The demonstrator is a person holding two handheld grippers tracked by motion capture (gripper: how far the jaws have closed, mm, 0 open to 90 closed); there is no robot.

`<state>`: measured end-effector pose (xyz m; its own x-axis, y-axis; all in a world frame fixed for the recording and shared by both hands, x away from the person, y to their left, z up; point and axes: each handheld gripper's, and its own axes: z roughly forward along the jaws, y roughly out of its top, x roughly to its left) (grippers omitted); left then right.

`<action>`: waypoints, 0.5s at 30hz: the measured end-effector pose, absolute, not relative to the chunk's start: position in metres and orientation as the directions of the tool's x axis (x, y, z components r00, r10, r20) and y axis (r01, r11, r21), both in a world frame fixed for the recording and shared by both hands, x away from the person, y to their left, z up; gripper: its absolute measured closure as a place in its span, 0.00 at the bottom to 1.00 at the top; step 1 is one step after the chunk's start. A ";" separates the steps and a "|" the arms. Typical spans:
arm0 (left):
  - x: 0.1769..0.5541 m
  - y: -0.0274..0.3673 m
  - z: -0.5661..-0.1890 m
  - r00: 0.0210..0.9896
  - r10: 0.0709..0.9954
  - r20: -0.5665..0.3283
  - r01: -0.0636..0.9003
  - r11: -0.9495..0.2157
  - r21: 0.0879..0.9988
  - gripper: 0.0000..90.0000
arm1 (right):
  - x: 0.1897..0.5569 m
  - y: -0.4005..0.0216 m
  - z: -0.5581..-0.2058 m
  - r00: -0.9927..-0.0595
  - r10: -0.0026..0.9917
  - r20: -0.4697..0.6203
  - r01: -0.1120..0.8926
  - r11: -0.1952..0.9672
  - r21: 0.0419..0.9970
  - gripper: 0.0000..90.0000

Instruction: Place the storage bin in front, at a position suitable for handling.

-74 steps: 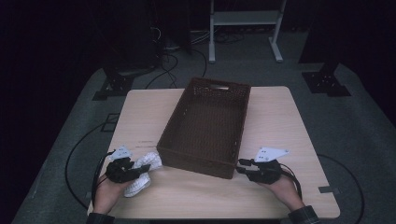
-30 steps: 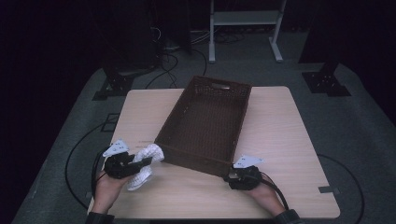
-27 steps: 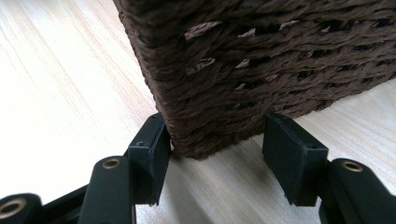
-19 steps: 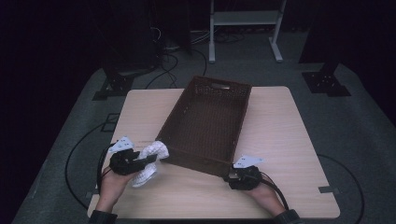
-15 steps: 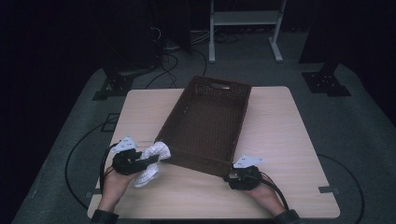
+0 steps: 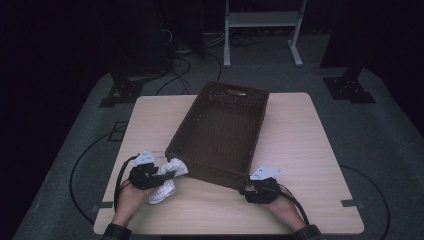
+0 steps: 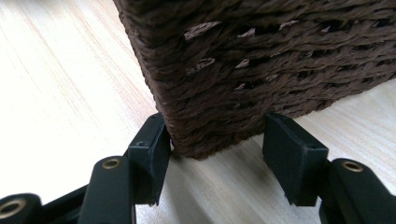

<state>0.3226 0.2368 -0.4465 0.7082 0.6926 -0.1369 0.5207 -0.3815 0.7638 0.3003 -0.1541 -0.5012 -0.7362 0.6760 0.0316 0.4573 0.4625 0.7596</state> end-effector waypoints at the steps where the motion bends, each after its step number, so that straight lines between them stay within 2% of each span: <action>1: 0.323 0.236 -0.448 0.709 0.693 -0.131 0.522 -0.391 0.758 0.74 | 0.300 -0.154 -0.501 -0.736 0.676 0.031 0.457 0.463 0.760 0.46; 15: 0.328 0.226 -0.471 0.708 0.700 -0.096 0.555 -0.467 0.689 0.71 | 0.300 -0.154 -0.501 -0.737 0.675 0.029 0.455 0.465 0.759 0.46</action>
<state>0.3276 0.2259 -0.4707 0.7079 0.6998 -0.0959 0.5546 -0.4665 0.6890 0.3003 -0.1541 -0.5013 -0.7372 0.6751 0.0290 0.4553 0.4646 0.7595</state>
